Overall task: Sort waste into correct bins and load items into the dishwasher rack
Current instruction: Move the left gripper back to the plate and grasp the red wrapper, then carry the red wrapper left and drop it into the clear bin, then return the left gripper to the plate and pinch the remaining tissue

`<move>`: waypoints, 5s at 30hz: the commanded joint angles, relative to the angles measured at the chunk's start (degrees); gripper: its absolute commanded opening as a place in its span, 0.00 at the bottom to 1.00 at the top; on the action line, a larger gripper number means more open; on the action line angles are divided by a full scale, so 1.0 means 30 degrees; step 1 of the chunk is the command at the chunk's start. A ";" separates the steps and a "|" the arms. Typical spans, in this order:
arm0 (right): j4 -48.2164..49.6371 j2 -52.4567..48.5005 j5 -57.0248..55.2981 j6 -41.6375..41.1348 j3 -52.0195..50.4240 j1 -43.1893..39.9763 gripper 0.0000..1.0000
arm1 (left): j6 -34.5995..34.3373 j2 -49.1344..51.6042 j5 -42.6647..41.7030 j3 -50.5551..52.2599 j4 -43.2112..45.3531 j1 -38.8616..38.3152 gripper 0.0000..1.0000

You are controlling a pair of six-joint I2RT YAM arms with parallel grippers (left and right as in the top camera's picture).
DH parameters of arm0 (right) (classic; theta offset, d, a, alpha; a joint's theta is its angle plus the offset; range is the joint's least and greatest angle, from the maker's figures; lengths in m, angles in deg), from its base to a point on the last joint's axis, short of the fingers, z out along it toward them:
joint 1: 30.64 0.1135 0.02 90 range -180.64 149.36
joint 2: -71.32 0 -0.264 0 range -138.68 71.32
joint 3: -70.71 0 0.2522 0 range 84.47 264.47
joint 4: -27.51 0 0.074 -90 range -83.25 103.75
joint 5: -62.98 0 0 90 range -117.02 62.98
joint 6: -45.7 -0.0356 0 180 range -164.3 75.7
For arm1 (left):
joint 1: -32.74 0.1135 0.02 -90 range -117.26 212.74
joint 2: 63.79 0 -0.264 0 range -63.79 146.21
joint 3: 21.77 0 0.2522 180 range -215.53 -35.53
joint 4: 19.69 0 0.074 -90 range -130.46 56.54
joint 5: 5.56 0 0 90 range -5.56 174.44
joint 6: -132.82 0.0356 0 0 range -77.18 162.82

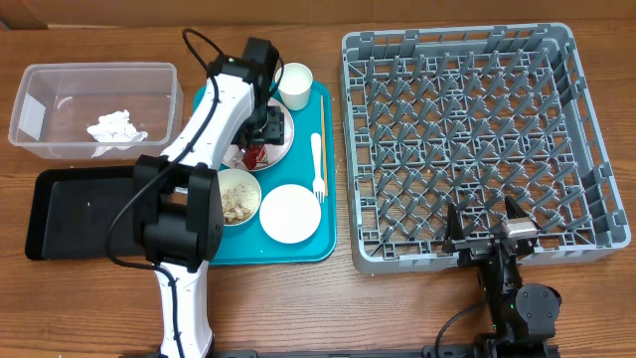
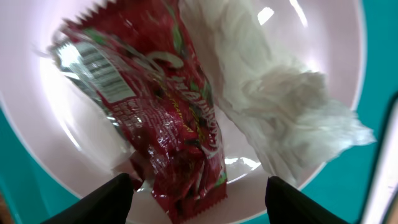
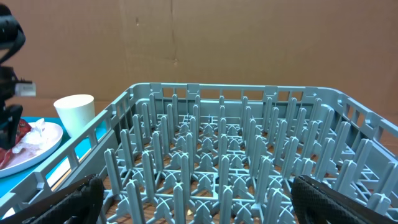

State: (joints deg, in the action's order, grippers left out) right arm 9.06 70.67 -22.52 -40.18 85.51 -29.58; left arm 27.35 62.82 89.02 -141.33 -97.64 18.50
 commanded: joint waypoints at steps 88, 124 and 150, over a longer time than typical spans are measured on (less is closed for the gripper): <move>0.0095 0.0160 0.0044 0.0073 -0.0197 -0.0095 1.00 | -0.0474 -0.0182 -0.0117 -0.1596 0.1719 0.9245 0.64; 0.0095 0.0160 0.0036 0.0073 -0.0197 -0.0095 1.00 | -0.5275 -0.1916 -0.0590 -0.3650 -0.0517 0.0860 0.80; 0.0095 0.0160 0.0036 0.0073 -0.0197 -0.0095 1.00 | -0.9158 -0.1829 -0.1049 0.5034 0.8867 0.0882 0.75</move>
State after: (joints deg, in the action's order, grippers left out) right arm 9.06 70.67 -22.52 -40.18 85.51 -29.58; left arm 2.22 57.36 86.29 -128.33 -72.87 20.88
